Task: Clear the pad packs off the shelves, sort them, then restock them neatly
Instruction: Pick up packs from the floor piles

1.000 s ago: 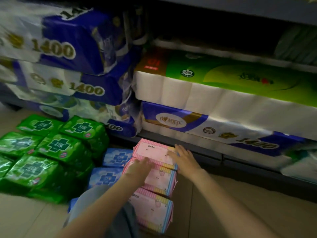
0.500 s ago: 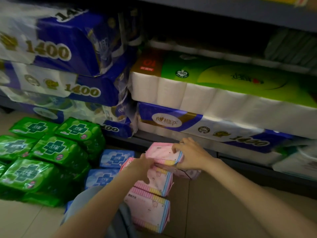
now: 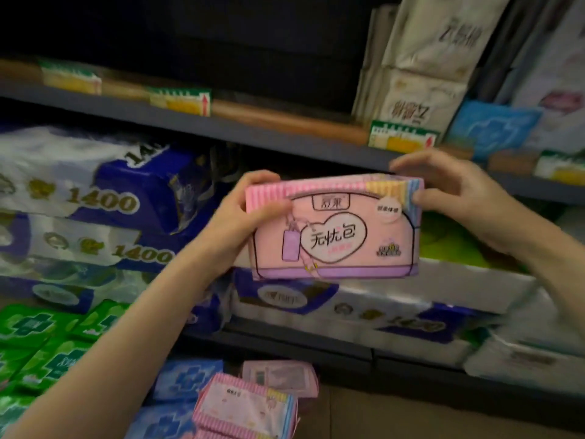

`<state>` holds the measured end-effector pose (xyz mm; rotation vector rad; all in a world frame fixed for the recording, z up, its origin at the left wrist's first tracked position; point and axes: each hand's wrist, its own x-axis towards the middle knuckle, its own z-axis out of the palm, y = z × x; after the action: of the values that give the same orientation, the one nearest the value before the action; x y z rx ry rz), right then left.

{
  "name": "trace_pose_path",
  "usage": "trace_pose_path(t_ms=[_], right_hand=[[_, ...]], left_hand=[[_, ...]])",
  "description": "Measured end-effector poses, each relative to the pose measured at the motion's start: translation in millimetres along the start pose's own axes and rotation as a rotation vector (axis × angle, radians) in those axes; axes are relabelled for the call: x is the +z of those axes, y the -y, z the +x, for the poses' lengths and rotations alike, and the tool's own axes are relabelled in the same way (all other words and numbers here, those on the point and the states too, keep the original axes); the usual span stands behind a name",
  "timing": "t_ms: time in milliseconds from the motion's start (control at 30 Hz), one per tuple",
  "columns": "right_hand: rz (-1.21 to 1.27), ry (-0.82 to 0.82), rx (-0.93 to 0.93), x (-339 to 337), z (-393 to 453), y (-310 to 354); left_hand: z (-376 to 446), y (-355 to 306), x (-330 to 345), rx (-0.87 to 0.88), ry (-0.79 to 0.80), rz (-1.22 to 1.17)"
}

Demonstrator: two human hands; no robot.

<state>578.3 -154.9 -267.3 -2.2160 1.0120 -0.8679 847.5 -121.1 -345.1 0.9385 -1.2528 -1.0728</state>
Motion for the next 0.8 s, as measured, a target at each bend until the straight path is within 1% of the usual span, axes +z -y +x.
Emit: trace_pose_path(t_ms=[67, 167, 233, 300, 400, 433, 467, 500, 533, 567, 600, 667, 733, 767, 800], right_hand=[[-0.286, -0.073, -0.126, -4.5, 1.4, 20.3], [-0.795, -0.130, -0.301, 5.4, 7.3, 36.0], [-1.071, -0.242, -0.412, 16.5, 18.4, 37.5], [-1.169, -0.340, -0.481, 26.4, 33.4, 43.5], [-1.179, -0.478, -0.597, 28.5, 72.2, 56.4], [-1.193, -0.516, -0.618, 27.6, 89.3, 59.4], [-1.213, -0.546, -0.620, 25.3, 107.9, 62.8], [-1.232, -0.559, -0.599, 22.9, 127.5, 64.4], [-1.251, -0.547, -0.550, 21.3, 145.2, 65.0], [-1.275, -0.510, -0.484, 20.4, 159.9, 63.5], [-1.307, -0.443, -0.410, 20.2, 172.0, 60.4], [-1.386, -0.271, -0.290, 18.9, 190.6, 49.1], [-1.390, -0.101, -0.226, 12.7, 201.6, 39.5], [-1.379, -0.067, -0.220, 8.3, 201.0, 37.5], [-1.368, -0.092, -0.262, 3.0, 197.7, 37.7]], left_hand=[[10.5, -41.0, 2.9, 0.075, -0.047, 0.105], [22.6, -95.2, 4.3, 0.129, -0.051, 0.202], [27.8, -124.3, 5.4, 0.160, -0.049, 0.270], [34.2, -146.0, 3.1, 0.189, -0.056, 0.305], [48.5, -170.6, -9.4, 0.250, -0.135, 0.361], [56.0, -176.2, -16.3, 0.291, -0.201, 0.438], [65.7, -179.9, -24.4, 0.367, -0.296, 0.565], [76.2, -182.4, -31.6, 0.469, -0.410, 0.753], [87.5, -182.2, -36.9, 0.566, -0.488, 0.952], [98.7, -179.5, -40.0, 0.632, -0.498, 1.110], [110.9, -173.7, -41.8, 0.648, -0.453, 1.218], [135.3, -155.4, -42.3, 0.560, -0.296, 1.310], [153.9, -138.5, -40.3, 0.460, -0.199, 1.368], [160.9, -131.2, -38.3, 0.409, -0.159, 1.401], [169.1, -125.6, -34.9, 0.365, -0.111, 1.431]])
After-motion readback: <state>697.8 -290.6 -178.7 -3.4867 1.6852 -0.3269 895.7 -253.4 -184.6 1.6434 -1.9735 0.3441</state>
